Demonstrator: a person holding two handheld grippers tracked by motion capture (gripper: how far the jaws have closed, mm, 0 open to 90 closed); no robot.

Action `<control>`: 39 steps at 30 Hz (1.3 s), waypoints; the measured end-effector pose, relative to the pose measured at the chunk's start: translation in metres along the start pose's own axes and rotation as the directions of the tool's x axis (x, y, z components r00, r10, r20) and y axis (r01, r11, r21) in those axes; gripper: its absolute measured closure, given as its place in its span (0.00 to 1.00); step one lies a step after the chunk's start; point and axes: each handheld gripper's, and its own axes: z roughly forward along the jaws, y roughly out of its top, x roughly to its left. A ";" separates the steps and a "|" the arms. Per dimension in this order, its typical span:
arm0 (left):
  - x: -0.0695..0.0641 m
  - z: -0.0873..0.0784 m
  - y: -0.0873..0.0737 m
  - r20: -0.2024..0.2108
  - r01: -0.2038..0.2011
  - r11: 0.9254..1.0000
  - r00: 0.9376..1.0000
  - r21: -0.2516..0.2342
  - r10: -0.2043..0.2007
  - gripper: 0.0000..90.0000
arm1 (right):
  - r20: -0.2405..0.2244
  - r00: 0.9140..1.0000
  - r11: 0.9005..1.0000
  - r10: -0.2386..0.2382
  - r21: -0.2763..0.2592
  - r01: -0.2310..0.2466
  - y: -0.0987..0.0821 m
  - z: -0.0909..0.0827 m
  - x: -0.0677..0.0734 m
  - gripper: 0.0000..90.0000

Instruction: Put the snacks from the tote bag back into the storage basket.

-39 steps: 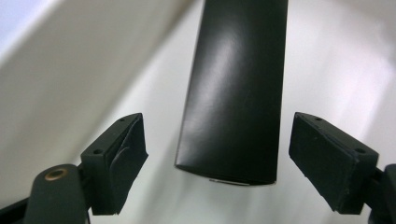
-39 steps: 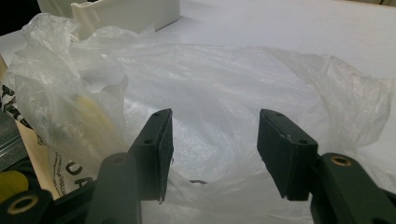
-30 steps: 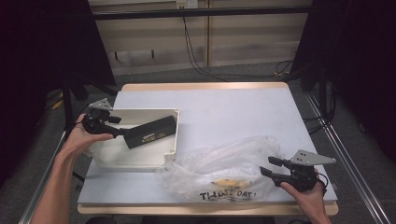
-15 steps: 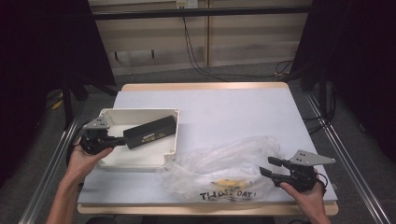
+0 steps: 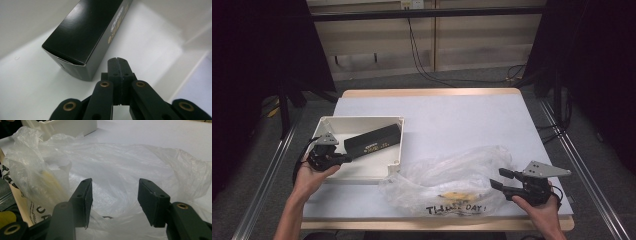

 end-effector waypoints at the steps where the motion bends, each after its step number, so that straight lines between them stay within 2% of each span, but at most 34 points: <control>1: 0.001 0.002 0.000 0.004 0.006 1.000 1.000 0.007 -0.006 1.00 | 0.001 1.000 1.000 -0.001 0.000 0.001 0.000 0.000 0.000 0.51; 8: 0.006 0.012 0.002 -0.015 0.020 0.999 1.000 0.031 -0.020 1.00 | 0.002 1.000 1.000 -0.001 0.002 0.001 0.000 0.000 0.000 0.51; 10: 0.008 0.015 0.003 -0.011 0.027 0.999 1.000 0.044 -0.026 1.00 | 0.001 1.000 1.000 -0.001 0.002 0.001 0.000 0.000 0.000 0.51; 12: 0.008 0.018 0.004 -0.011 0.016 0.998 1.000 0.062 -0.016 1.00 | 0.002 1.000 1.000 -0.002 0.003 0.002 0.000 0.000 0.000 0.51; 20: 0.008 0.027 0.007 -0.025 0.032 0.997 0.999 0.074 -0.030 1.00 | 0.000 1.000 1.000 0.000 0.002 0.000 0.000 0.000 0.000 0.51; 21: 0.009 0.028 0.008 -0.022 0.034 0.996 0.999 0.088 -0.032 1.00 | 0.000 1.000 1.000 -0.001 0.002 0.001 0.000 0.000 0.000 0.51; 23: 0.010 0.029 0.008 -0.033 0.050 0.996 0.998 0.078 -0.047 1.00 | 0.000 1.000 1.000 -0.001 0.002 0.001 0.000 0.000 0.000 0.51; 25: 0.011 0.030 0.009 -0.035 0.049 0.996 0.998 0.072 -0.047 1.00 | 0.001 1.000 1.000 -0.002 0.002 0.002 0.000 0.000 0.000 0.51; 27: 0.012 0.031 0.009 -0.042 0.067 0.995 0.997 0.080 -0.064 1.00 | 0.001 1.000 1.000 -0.002 0.002 0.002 0.000 0.000 0.000 0.51; 30: 0.013 0.032 0.011 -0.044 0.064 0.994 0.997 0.089 -0.060 1.00 | 0.000 1.000 1.000 -0.001 0.001 0.001 0.000 0.001 0.000 0.51; 34: 0.014 0.034 0.014 -0.060 0.105 0.992 0.993 0.076 -0.101 1.00 | -0.001 1.000 1.000 -0.004 0.001 0.004 0.000 0.001 0.000 0.51; 39: 0.015 0.038 0.020 -0.064 0.111 0.991 0.992 0.081 -0.106 1.00 | 0.003 1.000 1.000 -0.001 0.000 0.001 0.000 0.000 0.000 0.51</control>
